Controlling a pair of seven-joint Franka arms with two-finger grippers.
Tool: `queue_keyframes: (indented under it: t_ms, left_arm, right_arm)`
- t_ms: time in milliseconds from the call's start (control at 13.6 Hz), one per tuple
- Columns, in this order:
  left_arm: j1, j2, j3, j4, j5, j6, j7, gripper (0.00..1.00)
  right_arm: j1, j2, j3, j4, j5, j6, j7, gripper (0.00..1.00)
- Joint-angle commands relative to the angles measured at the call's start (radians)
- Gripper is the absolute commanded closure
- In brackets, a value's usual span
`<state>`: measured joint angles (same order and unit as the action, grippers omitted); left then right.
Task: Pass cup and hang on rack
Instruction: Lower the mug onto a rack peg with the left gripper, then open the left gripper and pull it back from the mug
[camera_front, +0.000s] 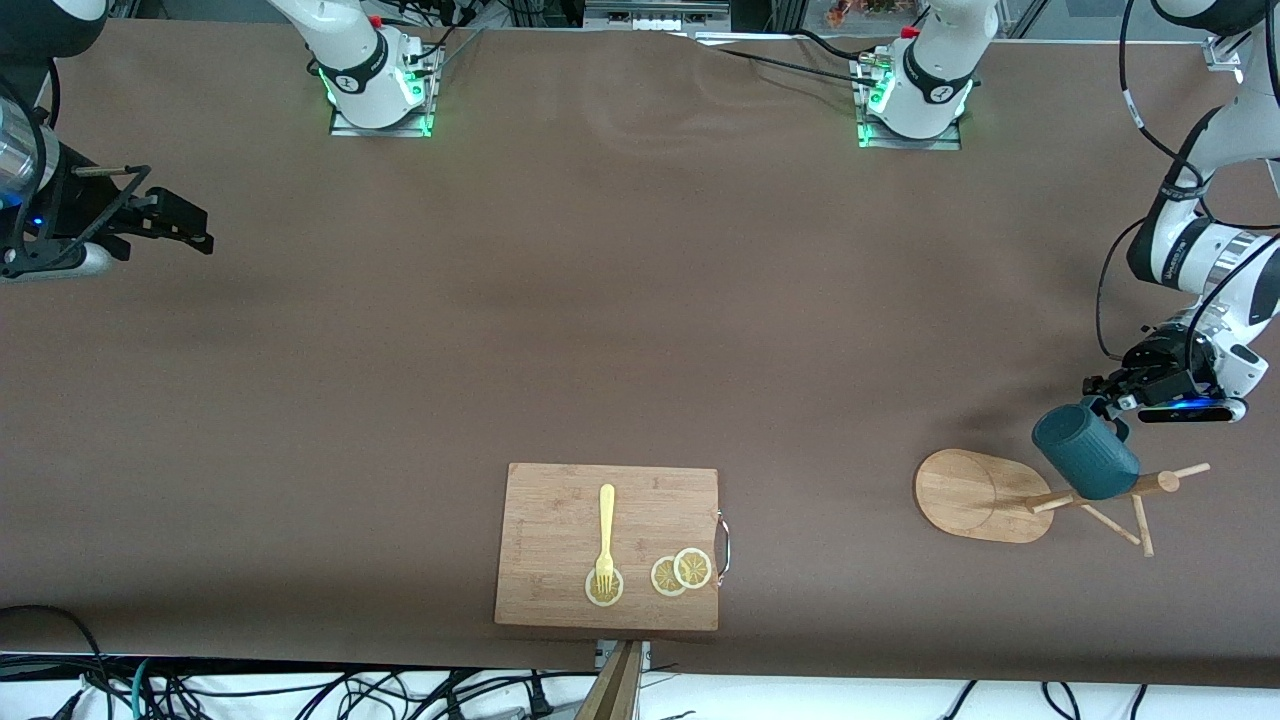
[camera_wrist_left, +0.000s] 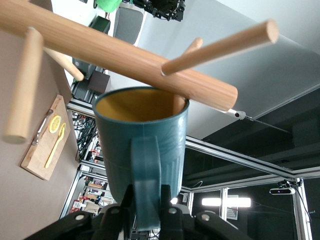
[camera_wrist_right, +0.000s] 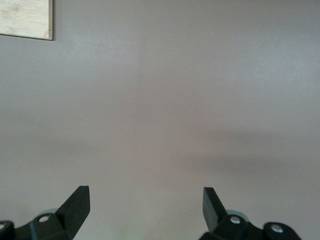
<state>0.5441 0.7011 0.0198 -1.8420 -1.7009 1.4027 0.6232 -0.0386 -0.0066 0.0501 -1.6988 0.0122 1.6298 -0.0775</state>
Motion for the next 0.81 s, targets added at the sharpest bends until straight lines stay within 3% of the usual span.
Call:
queue_keyframes:
  t_ms: [0, 73, 147, 514, 734]
  left_arm:
    - [0.002, 0.024, 0.000, 0.027, 0.009, -0.002, 0.023, 0.71]
    - [0.002, 0.023, 0.000, 0.027, 0.010, -0.005, 0.023, 0.53]
    - [0.002, 0.018, 0.002, 0.026, 0.012, -0.007, 0.026, 0.01]
    - [0.033, -0.044, 0.039, 0.017, 0.205, -0.019, 0.079, 0.00]
    - [0.051, -0.107, 0.042, 0.014, 0.407, -0.051, 0.079, 0.00]
  right_arm:
    - [-0.001, -0.009, 0.002, 0.002, 0.015, -0.002, 0.011, 0.00]
    - [-0.001, -0.009, 0.002, 0.002, 0.015, -0.001, 0.011, 0.00]
    - [-0.001, -0.009, 0.002, 0.002, 0.015, -0.002, 0.011, 0.00]
    - [-0.001, -0.009, 0.002, 0.002, 0.015, -0.002, 0.011, 0.00]
    - [-0.001, -0.009, 0.002, 0.002, 0.015, -0.001, 0.011, 0.00]
